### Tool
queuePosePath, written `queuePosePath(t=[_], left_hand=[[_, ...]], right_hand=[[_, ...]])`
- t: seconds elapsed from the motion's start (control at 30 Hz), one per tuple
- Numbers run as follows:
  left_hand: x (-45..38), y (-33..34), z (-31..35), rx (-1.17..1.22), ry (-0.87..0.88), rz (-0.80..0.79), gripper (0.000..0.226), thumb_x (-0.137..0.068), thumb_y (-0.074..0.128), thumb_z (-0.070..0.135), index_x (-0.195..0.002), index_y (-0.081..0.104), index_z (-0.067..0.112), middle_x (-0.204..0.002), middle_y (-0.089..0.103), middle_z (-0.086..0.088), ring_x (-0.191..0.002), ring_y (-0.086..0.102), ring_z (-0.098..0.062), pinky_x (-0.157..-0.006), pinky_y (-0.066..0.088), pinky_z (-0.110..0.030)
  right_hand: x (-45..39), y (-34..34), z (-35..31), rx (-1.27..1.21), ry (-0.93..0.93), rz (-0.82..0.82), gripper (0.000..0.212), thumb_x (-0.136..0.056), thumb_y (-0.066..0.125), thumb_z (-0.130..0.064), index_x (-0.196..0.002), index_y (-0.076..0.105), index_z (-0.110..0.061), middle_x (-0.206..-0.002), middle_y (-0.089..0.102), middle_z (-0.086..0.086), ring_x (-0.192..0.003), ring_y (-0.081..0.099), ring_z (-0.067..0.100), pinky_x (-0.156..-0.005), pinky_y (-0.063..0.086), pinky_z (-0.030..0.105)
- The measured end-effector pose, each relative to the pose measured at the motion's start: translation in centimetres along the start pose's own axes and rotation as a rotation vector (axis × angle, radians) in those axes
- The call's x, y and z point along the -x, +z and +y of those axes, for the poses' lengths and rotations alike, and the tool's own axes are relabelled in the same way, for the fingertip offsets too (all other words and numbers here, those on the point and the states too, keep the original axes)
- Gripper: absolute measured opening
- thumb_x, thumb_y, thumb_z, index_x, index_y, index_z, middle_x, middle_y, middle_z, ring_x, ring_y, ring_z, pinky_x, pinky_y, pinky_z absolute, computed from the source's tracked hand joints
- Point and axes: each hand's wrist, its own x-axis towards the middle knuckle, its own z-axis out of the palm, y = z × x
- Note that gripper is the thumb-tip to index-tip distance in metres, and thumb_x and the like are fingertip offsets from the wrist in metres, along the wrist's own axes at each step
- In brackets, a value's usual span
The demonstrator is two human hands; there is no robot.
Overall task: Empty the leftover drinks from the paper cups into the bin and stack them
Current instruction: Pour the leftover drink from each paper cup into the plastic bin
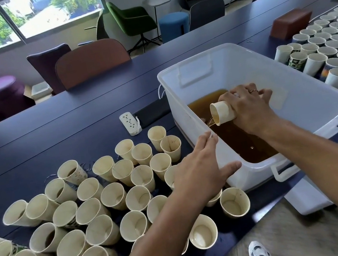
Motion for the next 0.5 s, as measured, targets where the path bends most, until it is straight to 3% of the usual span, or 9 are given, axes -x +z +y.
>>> queuePosePath(t=[0.33, 0.5], left_hand=[[-0.05, 0.02, 0.0, -0.005, 0.0, -0.008, 0.085, -0.091, 0.053, 0.07, -0.159, 0.018, 0.034, -0.166, 0.009, 0.021, -0.142, 0.042, -0.019, -0.101, 0.05, -0.043], [-0.04, -0.04, -0.04, -0.012, 0.0, -0.01, 0.085, -0.091, 0.053, 0.07, -0.159, 0.018, 0.034, -0.166, 0.008, 0.022, -0.141, 0.043, -0.019, -0.099, 0.05, -0.042]], right_hand=[[0.07, -0.33, -0.56, 0.056, -0.04, -0.053, 0.062, -0.073, 0.076, -0.001, -0.125, 0.059, -0.03, -0.14, 0.04, 0.011, -0.134, 0.028, 0.035, -0.099, 0.025, 0.054], [-0.05, -0.49, -0.33, 0.04, -0.01, -0.004, 0.063, -0.071, 0.077, -0.001, -0.126, 0.058, -0.027, -0.139, 0.04, 0.012, -0.133, 0.027, 0.036, -0.099, 0.025, 0.055]])
